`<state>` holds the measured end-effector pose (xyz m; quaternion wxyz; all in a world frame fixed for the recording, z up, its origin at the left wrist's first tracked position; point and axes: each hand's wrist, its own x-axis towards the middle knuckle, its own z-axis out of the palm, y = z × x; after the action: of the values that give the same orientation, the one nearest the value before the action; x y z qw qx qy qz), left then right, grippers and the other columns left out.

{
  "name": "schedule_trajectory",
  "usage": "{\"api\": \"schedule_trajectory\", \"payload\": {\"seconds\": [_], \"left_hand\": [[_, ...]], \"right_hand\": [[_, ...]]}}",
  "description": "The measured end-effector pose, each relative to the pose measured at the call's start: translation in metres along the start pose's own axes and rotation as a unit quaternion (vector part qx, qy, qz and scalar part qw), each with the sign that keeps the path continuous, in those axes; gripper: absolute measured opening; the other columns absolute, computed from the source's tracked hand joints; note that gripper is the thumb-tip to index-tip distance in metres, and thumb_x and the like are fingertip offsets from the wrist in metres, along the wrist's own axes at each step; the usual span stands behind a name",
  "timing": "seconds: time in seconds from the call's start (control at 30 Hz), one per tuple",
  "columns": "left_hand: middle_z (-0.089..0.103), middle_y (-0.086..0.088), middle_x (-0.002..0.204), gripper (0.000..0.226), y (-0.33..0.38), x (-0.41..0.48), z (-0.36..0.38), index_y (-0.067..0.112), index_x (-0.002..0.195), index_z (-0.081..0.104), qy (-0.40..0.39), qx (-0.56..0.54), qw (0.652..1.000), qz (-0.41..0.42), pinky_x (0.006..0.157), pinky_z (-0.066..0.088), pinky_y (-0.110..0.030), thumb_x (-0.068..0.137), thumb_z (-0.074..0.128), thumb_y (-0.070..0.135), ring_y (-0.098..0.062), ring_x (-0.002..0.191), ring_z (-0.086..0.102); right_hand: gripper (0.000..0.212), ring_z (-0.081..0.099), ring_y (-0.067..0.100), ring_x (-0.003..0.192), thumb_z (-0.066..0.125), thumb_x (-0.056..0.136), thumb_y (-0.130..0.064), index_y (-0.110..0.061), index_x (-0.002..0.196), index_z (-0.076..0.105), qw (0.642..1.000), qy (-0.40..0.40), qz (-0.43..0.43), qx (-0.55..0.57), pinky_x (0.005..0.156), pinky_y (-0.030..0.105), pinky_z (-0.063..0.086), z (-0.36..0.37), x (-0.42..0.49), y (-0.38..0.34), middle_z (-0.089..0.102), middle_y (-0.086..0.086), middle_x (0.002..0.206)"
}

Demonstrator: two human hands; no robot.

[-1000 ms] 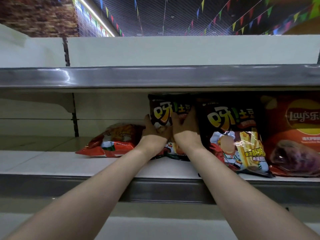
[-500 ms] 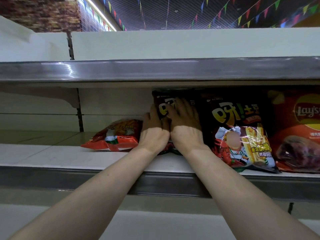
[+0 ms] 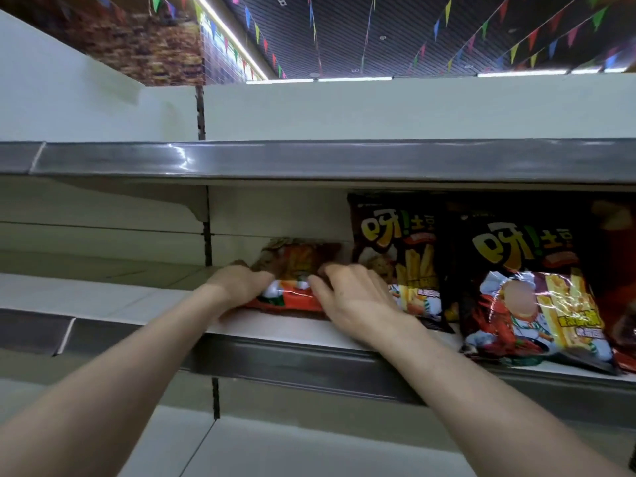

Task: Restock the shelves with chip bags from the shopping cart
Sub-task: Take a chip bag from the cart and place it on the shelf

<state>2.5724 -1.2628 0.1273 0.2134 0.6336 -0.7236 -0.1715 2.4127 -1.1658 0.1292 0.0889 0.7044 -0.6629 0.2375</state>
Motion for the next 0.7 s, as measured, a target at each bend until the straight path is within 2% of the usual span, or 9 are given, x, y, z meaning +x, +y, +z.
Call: {"api": "schedule_trajectory", "payload": {"seconds": [0.1,0.17,0.3,0.37,0.43,0.5,0.57,0.63,0.7], "left_hand": [[0.059,-0.009,0.100,0.048,-0.011,-0.012,-0.005,0.007,0.102,0.062,0.029,-0.146,0.989,-0.019,0.073,0.039,-0.028,0.086,0.061,0.052,-0.022,0.086,0.054],[0.062,-0.003,0.088,0.040,-0.018,-0.018,-0.013,0.011,0.089,0.062,0.021,-0.238,0.971,-0.013,0.067,0.042,-0.026,0.080,0.071,0.049,-0.015,0.077,0.057],[0.074,-0.014,0.095,0.075,-0.036,-0.026,-0.024,0.000,0.112,0.063,-0.053,-0.416,0.908,0.025,0.081,0.057,-0.035,0.052,0.091,0.035,-0.028,0.088,0.072],[0.073,-0.018,0.098,0.063,-0.039,-0.029,-0.024,0.000,0.114,0.061,-0.078,-0.480,0.873,0.031,0.076,0.060,-0.038,0.060,0.081,0.024,-0.030,0.087,0.072],[0.073,-0.020,0.099,0.048,-0.038,-0.031,-0.026,0.002,0.109,0.063,-0.110,-0.522,0.846,0.012,0.071,0.061,-0.040,0.067,0.073,0.023,-0.030,0.083,0.072],[0.073,-0.018,0.101,0.040,-0.037,-0.030,-0.031,0.007,0.102,0.070,-0.144,-0.535,0.833,-0.002,0.073,0.059,-0.040,0.076,0.066,0.036,-0.029,0.086,0.071],[0.071,-0.017,0.106,0.047,-0.035,-0.027,-0.033,0.011,0.106,0.070,-0.153,-0.544,0.825,-0.013,0.076,0.058,-0.039,0.080,0.058,0.048,-0.029,0.092,0.069],[0.072,-0.019,0.102,0.045,-0.032,-0.028,-0.029,0.007,0.102,0.069,-0.152,-0.550,0.821,-0.017,0.066,0.061,-0.036,0.085,0.057,0.046,-0.028,0.083,0.072],[0.073,-0.019,0.096,0.048,-0.031,-0.028,-0.024,0.002,0.103,0.068,-0.123,-0.552,0.825,-0.010,0.064,0.061,-0.035,0.076,0.069,0.042,-0.027,0.075,0.072]], "right_hand": [[0.054,0.052,0.035,0.119,0.040,0.098,-0.054,-0.011,0.126,0.054,0.985,-0.050,0.085,0.141,0.090,0.035,0.042,0.009,0.007,-0.016,0.056,0.015,0.130],[0.063,0.053,0.032,0.119,0.041,0.096,-0.058,-0.006,0.130,0.050,0.957,-0.077,0.150,0.237,0.090,0.031,0.042,0.012,0.010,-0.020,0.056,0.014,0.130],[0.068,0.063,0.029,0.100,0.043,0.091,-0.063,-0.004,0.123,0.056,0.917,-0.091,0.203,0.330,0.093,0.039,0.051,0.018,0.025,-0.017,0.064,0.011,0.111],[0.073,0.062,0.028,0.103,0.046,0.088,-0.066,-0.005,0.126,0.056,0.906,-0.093,0.213,0.354,0.092,0.036,0.050,0.022,0.027,-0.016,0.063,0.010,0.114],[0.077,0.056,0.027,0.114,0.051,0.085,-0.068,-0.006,0.131,0.052,0.900,-0.087,0.202,0.376,0.091,0.030,0.043,0.025,0.023,-0.016,0.058,0.008,0.125],[0.080,0.058,0.025,0.112,0.062,0.075,-0.070,-0.009,0.126,0.055,0.894,-0.060,0.167,0.410,0.095,0.032,0.045,0.031,0.022,-0.016,0.061,0.006,0.125],[0.087,0.064,0.024,0.105,0.071,0.060,-0.070,-0.013,0.124,0.057,0.881,-0.042,0.141,0.449,0.096,0.040,0.051,0.034,0.020,-0.018,0.066,0.006,0.116],[0.085,0.067,0.025,0.100,0.074,0.062,-0.065,-0.013,0.126,0.054,0.858,-0.042,0.136,0.493,0.084,0.041,0.058,0.034,0.021,-0.019,0.066,0.007,0.115],[0.062,0.070,0.023,0.084,0.066,0.080,-0.059,-0.014,0.119,0.050,0.838,-0.061,0.151,0.521,0.059,0.033,0.058,0.032,0.020,-0.017,0.067,0.009,0.108]]}}
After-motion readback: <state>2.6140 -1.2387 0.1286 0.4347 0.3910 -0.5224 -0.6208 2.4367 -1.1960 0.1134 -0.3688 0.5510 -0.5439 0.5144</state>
